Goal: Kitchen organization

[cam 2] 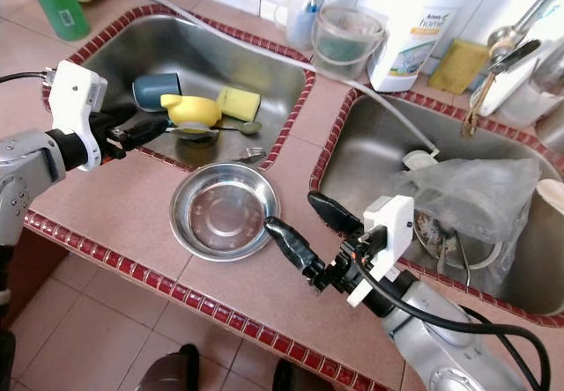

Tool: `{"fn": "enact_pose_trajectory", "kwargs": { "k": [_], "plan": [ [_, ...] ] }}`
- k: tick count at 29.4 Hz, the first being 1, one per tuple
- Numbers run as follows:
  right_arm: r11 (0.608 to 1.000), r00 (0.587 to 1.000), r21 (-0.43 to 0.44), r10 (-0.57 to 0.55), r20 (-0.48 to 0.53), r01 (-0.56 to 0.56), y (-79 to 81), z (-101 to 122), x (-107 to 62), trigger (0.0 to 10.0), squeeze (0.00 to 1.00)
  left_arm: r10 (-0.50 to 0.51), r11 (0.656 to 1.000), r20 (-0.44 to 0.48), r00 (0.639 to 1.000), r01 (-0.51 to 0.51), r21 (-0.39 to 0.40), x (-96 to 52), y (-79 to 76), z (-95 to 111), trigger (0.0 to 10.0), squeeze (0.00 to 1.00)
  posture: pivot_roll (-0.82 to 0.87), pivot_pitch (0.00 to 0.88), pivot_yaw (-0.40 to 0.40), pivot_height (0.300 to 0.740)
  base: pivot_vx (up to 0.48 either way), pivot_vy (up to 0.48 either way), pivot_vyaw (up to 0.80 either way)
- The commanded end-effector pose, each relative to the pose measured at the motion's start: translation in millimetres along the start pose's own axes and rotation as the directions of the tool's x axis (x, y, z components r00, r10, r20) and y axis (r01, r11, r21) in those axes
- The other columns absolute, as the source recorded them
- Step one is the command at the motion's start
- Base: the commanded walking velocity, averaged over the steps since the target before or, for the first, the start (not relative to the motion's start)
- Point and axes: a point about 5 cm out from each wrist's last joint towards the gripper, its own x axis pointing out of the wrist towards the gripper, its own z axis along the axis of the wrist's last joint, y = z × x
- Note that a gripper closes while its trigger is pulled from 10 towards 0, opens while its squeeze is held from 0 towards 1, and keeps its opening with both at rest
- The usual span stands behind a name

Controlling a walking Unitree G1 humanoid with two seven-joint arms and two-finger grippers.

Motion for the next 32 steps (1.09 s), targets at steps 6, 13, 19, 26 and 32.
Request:
{"fn": "enact_pose_trajectory", "kwargs": {
  "k": [6,13,19,26,32],
  "plan": [
    [1.000,1.000,-0.024,0.003,-0.003,-0.003,-6.2,-7.2,2.3,10.0,0.00,-0.105,0.994,-0.041,0.994,0.104,-0.018,4.1,-23.7,-7.0,10.0,0.00,0.08,0.095,-0.056,0.740,0.000,0.000,0.00],
    [0.999,1.000,-0.036,0.000,-0.004,0.000,-9.4,-9.3,2.5,10.0,0.00,-0.167,0.986,-0.063,0.984,0.165,-0.037,3.9,-33.5,-12.3,10.0,0.00,0.08,0.091,-0.052,0.740,0.000,0.000,0.00],
    [0.999,1.000,-0.044,-0.006,-0.005,0.005,-8.2,-11.1,-1.8,10.0,0.00,-0.219,0.976,-0.102,0.970,0.217,-0.031,4.5,-43.2,-19.8,10.0,0.00,0.06,0.105,-0.036,0.740,0.000,0.000,0.00],
    [0.999,1.000,-0.028,-0.019,-0.013,0.018,-1.2,-14.7,-8.3,10.0,0.00,-0.270,0.963,-0.130,0.954,0.264,-0.056,10.4,-53.3,-25.5,10.0,0.00,0.04,0.126,-0.019,0.740,0.000,0.000,0.00],
    [0.999,0.999,-0.024,-0.032,-0.015,0.032,1.6,-15.5,-12.4,10.0,0.00,-0.295,0.955,-0.154,0.943,0.289,-0.065,12.9,-58.8,-31.9,10.0,0.00,0.03,0.137,-0.008,0.740,0.000,0.000,0.00]
  ]
}}
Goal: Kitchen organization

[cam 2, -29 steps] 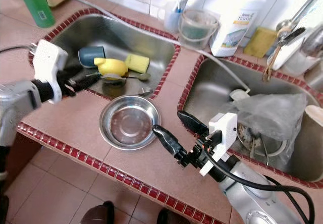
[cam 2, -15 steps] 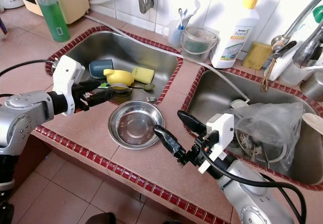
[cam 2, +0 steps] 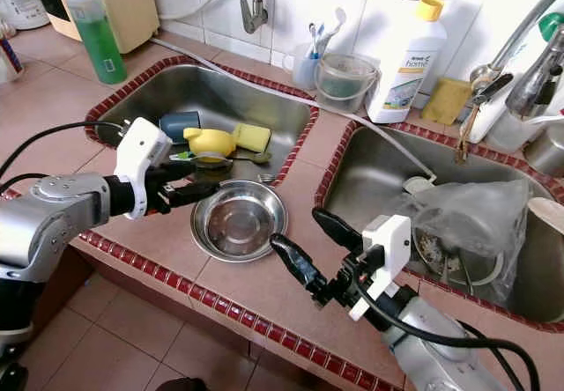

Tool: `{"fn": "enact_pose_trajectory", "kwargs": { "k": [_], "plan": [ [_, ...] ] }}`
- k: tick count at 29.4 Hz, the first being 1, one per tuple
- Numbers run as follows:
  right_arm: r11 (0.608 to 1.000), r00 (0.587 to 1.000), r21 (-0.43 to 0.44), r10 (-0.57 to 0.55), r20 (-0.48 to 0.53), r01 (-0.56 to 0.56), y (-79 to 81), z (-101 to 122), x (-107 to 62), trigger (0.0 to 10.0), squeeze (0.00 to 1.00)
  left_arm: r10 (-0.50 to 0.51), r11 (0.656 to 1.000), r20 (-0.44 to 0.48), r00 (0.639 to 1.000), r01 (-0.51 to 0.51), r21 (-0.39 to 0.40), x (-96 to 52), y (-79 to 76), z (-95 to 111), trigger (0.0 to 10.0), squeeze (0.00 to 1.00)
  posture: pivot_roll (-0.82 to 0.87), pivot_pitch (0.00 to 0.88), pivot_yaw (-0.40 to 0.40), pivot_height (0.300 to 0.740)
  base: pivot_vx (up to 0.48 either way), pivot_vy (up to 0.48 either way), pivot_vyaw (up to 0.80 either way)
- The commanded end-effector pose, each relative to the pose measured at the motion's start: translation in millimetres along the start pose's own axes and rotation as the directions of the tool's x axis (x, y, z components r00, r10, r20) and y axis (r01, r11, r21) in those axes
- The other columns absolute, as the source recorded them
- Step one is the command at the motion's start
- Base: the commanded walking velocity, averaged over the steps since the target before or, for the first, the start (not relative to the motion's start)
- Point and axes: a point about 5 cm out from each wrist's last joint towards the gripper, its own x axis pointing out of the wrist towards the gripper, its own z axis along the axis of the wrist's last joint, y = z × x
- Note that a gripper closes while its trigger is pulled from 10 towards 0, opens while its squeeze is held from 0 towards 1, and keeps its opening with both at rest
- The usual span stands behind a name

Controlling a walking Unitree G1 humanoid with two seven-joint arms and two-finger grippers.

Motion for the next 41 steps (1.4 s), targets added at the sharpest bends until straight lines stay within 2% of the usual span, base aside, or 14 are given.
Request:
{"fn": "enact_pose_trajectory", "kwargs": {
  "k": [1,9,23,41],
  "plan": [
    [1.000,1.000,-0.019,-0.011,0.005,0.011,2.6,3.6,-2.4,10.0,0.00,-0.024,1.000,-0.023,0.999,0.024,-0.004,3.3,-4.4,-5.1,10.0,0.00,0.02,0.142,-0.006,0.740,0.000,0.000,0.00],
    [1.000,1.000,-0.012,-0.022,0.002,0.022,6.7,3.1,-6.3,10.0,0.00,-0.049,0.999,-0.058,0.997,0.048,-0.021,9.2,-9.6,-12.0,10.0,0.00,0.01,0.157,0.008,0.740,0.000,0.000,0.00],
    [0.999,0.999,0.004,-0.038,-0.010,0.038,13.3,2.7,-12.9,10.0,0.00,-0.021,0.998,-0.126,0.992,0.014,-0.061,13.6,-9.4,-23.6,10.0,0.00,0.00,0.183,0.017,0.740,0.000,0.000,0.00],
    [0.999,0.999,0.010,-0.044,-0.014,0.044,13.4,1.7,-12.8,10.0,0.00,0.002,1.000,-0.104,0.995,-0.004,-0.026,11.1,-7.9,-16.9,10.0,0.00,0.01,0.186,0.017,0.740,0.000,0.000,0.00]
  ]
}}
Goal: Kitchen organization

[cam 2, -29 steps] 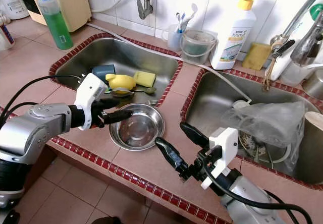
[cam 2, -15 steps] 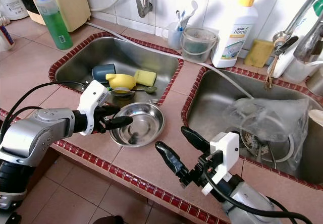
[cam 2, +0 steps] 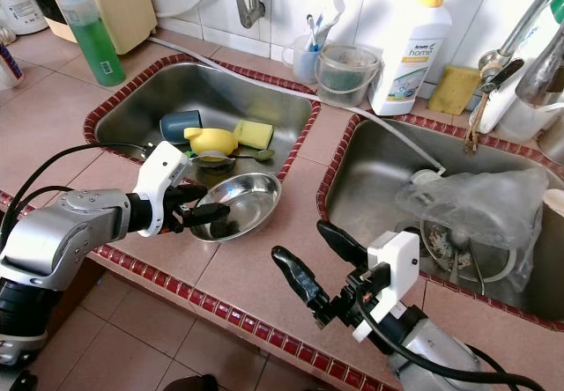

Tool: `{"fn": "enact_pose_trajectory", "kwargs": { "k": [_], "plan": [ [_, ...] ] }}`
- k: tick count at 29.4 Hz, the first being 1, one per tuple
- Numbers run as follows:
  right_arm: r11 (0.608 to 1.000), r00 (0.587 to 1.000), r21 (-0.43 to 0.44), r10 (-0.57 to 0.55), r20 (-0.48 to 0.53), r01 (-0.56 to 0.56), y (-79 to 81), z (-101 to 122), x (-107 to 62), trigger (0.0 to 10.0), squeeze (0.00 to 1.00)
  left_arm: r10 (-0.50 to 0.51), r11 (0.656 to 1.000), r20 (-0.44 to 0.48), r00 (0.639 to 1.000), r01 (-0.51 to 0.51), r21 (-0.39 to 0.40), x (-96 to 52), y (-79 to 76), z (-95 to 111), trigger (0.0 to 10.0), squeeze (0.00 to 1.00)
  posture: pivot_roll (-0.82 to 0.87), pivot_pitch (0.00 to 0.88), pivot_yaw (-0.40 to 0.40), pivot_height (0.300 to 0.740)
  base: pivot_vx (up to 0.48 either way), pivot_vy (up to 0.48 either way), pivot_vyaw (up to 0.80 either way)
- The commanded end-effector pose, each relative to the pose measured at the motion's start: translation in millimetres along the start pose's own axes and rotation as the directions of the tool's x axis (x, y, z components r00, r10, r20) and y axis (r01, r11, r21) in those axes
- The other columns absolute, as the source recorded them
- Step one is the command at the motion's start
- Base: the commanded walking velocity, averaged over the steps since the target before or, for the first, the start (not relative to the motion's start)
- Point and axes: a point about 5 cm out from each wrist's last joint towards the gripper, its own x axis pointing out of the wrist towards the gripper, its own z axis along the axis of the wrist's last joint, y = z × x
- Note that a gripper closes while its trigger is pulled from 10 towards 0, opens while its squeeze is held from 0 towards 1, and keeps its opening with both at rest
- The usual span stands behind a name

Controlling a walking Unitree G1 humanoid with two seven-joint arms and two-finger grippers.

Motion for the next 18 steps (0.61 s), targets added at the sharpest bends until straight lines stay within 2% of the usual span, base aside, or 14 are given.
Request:
{"fn": "enact_pose_trajectory", "kwargs": {
  "k": [1,4,18],
  "plan": [
    [1.000,1.000,-0.001,0.003,0.001,-0.003,1.1,1.8,-0.8,10.0,0.00,0.006,1.000,0.001,1.000,-0.006,0.020,-1.8,-0.6,1.8,10.0,0.00,0.01,0.186,0.017,0.740,0.000,0.000,0.00],
    [1.000,1.000,-0.003,0.004,0.002,-0.004,0.4,2.1,-0.7,10.0,0.00,0.009,0.999,0.014,1.000,-0.009,0.048,-2.5,-0.4,3.2,10.0,0.00,0.01,0.185,0.016,0.740,0.000,0.000,0.00],
    [1.000,1.000,-0.013,0.002,-0.003,-0.002,-2.3,3.1,-1.1,10.0,0.00,-0.041,0.996,0.063,0.997,0.035,0.082,-7.2,-1.5,9.7,10.0,0.00,0.01,0.185,0.013,0.740,0.000,0.000,0.00]
  ]
}}
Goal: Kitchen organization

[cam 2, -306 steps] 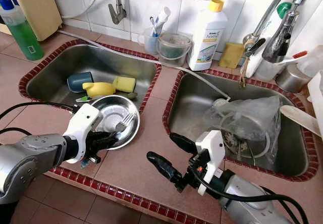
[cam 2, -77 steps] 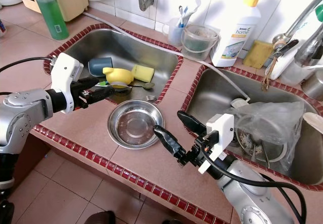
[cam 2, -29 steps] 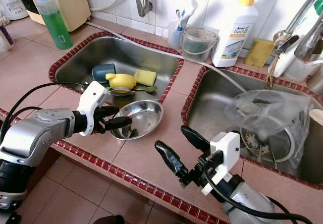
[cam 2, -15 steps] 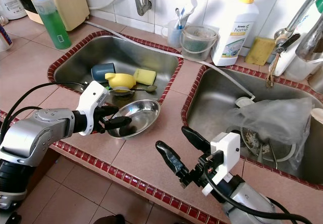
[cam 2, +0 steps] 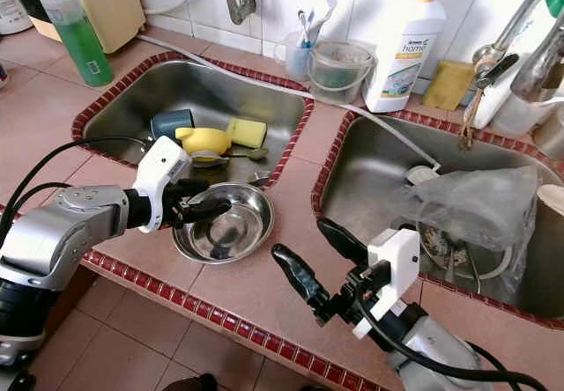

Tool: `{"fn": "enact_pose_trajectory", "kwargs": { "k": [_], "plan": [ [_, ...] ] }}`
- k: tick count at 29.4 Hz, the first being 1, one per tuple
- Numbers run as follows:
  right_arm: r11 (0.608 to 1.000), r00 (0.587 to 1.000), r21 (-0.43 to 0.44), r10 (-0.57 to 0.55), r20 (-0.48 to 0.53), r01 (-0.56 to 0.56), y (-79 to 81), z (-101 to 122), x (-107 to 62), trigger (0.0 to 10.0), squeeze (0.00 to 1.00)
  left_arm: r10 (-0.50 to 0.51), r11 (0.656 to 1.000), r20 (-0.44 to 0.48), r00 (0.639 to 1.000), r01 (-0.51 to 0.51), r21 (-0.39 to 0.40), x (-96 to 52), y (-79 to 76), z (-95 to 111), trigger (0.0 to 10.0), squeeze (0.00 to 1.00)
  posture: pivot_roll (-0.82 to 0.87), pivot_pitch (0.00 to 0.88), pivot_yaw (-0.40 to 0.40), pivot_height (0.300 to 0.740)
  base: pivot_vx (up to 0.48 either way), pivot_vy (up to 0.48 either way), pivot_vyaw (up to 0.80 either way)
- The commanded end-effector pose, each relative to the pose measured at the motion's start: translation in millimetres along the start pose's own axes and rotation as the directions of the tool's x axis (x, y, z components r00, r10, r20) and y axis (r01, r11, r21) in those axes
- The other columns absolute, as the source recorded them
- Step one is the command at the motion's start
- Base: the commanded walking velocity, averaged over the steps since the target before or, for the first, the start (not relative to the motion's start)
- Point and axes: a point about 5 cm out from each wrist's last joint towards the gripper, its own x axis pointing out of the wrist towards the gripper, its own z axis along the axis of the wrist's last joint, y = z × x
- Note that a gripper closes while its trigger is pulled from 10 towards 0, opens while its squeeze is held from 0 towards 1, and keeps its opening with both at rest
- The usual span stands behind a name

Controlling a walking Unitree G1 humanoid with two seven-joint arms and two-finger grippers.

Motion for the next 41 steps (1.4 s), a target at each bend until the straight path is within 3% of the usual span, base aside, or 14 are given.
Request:
{"fn": "enact_pose_trajectory", "kwargs": {
  "k": [1,8,9,15,25,28,38,40,41],
  "plan": [
    [1.000,1.000,-0.004,-0.002,-0.009,0.002,-1.6,0.9,-2.1,10.0,0.00,-0.015,1.000,0.017,1.000,0.015,0.021,-3.8,-0.9,3.0,10.0,0.00,0.01,0.185,0.013,0.740,0.000,0.000,0.00],
    [1.000,1.000,-0.005,-0.003,-0.010,0.003,-2.6,0.6,-2.8,10.0,0.00,-0.098,0.995,0.082,0.992,0.095,0.041,-10.7,-4.1,10.2,10.0,0.00,0.01,0.181,0.011,0.740,0.000,0.000,0.00],
    [1.000,1.000,-0.005,-0.003,-0.010,0.003,-2.7,0.6,-2.8,10.0,0.00,-0.104,0.994,0.089,0.991,0.101,0.038,-11.5,-4.3,11.3,10.0,1.00,0.02,0.181,0.010,0.740,0.000,0.000,0.00],
    [1.000,1.000,-0.004,0.000,-0.012,0.000,-3.3,0.6,-2.4,10.0,0.00,-0.135,0.991,0.167,0.977,0.136,0.008,-18.6,-1.9,23.2,10.0,1.00,0.02,0.181,0.005,0.740,0.000,0.000,0.00],
    [1.000,1.000,-0.006,0.002,-0.009,-0.002,-3.3,1.4,-1.2,10.0,0.00,0.040,0.999,0.075,0.996,-0.039,-0.018,-8.6,17.9,8.2,10.0,1.00,0.01,0.185,0.006,0.740,0.000,0.000,0.00],
    [1.000,1.000,-0.004,0.000,-0.010,0.000,-2.7,1.1,-1.7,10.0,0.00,0.029,0.999,0.076,0.997,-0.026,-0.045,-8.3,17.7,5.9,10.0,1.00,0.01,0.187,0.008,0.740,0.000,0.000,0.00],
    [1.000,1.000,-0.001,-0.005,-0.013,0.005,-1.9,0.8,-3.3,10.0,0.00,-0.005,1.000,0.004,1.000,0.005,0.004,-6.9,14.7,-4.4,10.0,1.00,0.01,0.195,0.010,0.740,0.000,0.000,0.00],
    [1.000,1.000,-0.001,-0.005,-0.014,0.005,-1.8,0.9,-3.5,10.0,0.00,0.015,1.000,-0.030,0.999,-0.014,0.023,-5.5,16.3,-9.8,10.0,0.00,0.01,0.197,0.012,0.740,0.000,0.000,0.00],
    [1.000,1.000,0.000,-0.006,-0.013,0.006,-1.8,0.8,-3.5,10.0,0.00,0.009,1.000,-0.038,0.999,-0.008,0.022,-5.1,15.8,-11.1,10.0,0.00,0.01,0.198,0.013,0.740,0.000,0.000,0.00]
  ]
}}
